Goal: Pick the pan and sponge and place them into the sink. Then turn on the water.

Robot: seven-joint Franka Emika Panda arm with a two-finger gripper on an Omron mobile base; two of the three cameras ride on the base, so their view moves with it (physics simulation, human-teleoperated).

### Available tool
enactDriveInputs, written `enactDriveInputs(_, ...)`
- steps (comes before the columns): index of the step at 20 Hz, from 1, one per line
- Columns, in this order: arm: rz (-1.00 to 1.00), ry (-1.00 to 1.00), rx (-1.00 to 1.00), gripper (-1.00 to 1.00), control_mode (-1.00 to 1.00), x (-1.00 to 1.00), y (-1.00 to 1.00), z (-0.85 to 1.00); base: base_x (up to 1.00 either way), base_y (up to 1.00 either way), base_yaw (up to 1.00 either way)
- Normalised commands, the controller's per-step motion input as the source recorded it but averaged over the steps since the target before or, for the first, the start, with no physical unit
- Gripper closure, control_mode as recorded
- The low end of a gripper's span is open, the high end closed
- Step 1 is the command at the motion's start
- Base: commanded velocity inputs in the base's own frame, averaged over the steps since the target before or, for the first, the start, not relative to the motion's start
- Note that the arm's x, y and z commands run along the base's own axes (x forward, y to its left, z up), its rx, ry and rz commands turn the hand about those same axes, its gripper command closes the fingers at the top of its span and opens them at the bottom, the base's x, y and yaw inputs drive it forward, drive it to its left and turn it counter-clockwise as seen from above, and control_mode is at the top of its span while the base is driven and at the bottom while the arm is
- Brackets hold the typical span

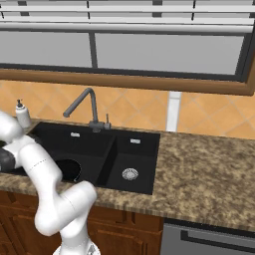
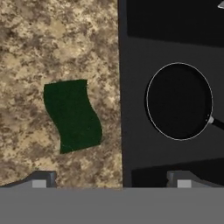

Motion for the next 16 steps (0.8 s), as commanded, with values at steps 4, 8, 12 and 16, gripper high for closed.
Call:
enactDriveInputs(4,0.07,0.00,0.07,-1.00,-1.00,0.20,0.00,-0.24,0.00,0.00,0.00)
enactDriveInputs(8,0.02,0.00,0.11,-1.00,-1.00,0.01,0.00,-0.28,0.00,0.00,0.00)
enactDriveInputs(12,0.00,0.00,0.08,-1.00,-1.00,0.00,0.00,-0.21,0.00,0.00,0.00)
enactDriveInputs(16,0.00,0.00,0.00,-1.00,-1.00,0.00,0.00,-0.17,0.00,0.00,0.00)
